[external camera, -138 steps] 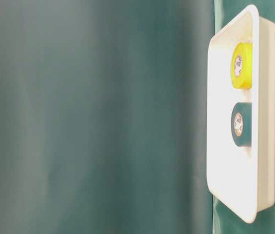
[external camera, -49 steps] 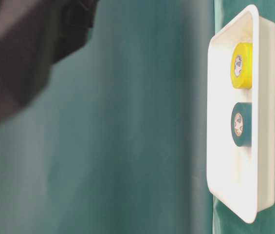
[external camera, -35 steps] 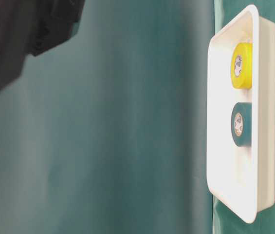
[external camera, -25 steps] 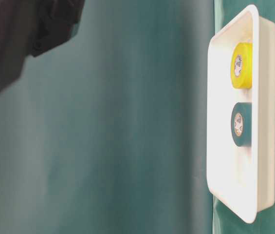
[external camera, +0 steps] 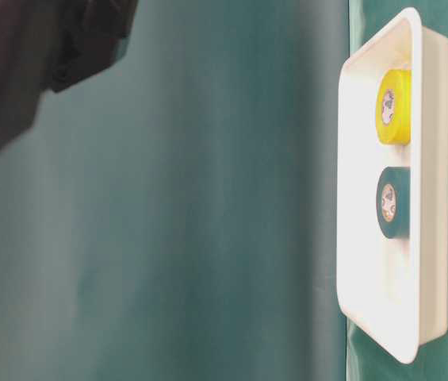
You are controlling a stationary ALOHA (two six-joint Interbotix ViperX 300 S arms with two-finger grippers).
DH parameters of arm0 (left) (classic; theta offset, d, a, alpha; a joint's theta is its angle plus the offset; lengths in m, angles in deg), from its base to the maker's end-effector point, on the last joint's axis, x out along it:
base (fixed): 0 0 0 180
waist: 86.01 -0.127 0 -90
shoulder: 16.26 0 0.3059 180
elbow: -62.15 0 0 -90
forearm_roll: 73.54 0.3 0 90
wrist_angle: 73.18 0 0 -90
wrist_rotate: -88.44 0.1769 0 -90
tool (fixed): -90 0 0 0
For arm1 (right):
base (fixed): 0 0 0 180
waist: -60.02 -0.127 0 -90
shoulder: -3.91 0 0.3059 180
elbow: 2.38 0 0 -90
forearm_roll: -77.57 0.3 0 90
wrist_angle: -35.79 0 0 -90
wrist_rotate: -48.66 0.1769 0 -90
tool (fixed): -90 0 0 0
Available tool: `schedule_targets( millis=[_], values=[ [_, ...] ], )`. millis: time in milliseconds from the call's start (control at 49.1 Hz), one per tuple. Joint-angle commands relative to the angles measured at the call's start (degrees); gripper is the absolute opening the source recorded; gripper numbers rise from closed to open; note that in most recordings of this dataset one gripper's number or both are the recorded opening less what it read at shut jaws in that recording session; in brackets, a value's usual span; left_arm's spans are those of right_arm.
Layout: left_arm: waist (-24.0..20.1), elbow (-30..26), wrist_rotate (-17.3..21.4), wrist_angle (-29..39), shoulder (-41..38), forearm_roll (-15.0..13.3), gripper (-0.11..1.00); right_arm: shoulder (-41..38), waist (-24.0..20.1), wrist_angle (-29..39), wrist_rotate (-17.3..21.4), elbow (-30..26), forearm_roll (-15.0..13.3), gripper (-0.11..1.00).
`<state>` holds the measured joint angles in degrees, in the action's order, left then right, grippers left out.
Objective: Pick up the tape from a random location and place it into the white case.
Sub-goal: 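Move the open left gripper down over the orange-red tape roll, then close the left gripper on the orange-red roll's rim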
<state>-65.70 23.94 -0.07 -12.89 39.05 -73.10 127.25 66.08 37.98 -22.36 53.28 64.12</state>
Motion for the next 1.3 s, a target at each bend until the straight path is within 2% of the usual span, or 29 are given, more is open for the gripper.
schedule_targets(
  millis=[0,204,855,1283],
  values=[
    [-0.1,-0.8,-0.1,-0.4,1.3,0.2,0.95,-0.1,0.0,-0.5,-0.1,-1.4,-0.1,0.89],
    [-0.1,1.1,0.0,-3.0,1.1,0.2,0.95,-0.1,0.0,-0.5,-0.1,-1.4,-0.1,0.89],
    [-1.2,16.2,0.3,-18.5,-1.1,0.9,0.95,-1.9,0.0,-1.1,-0.1,-1.4,-0.1,0.89],
    [-1.5,18.1,0.5,-23.3,-6.2,0.6,0.95,-2.3,0.0,-1.2,-0.1,-1.4,-0.1,0.89]
  ],
)
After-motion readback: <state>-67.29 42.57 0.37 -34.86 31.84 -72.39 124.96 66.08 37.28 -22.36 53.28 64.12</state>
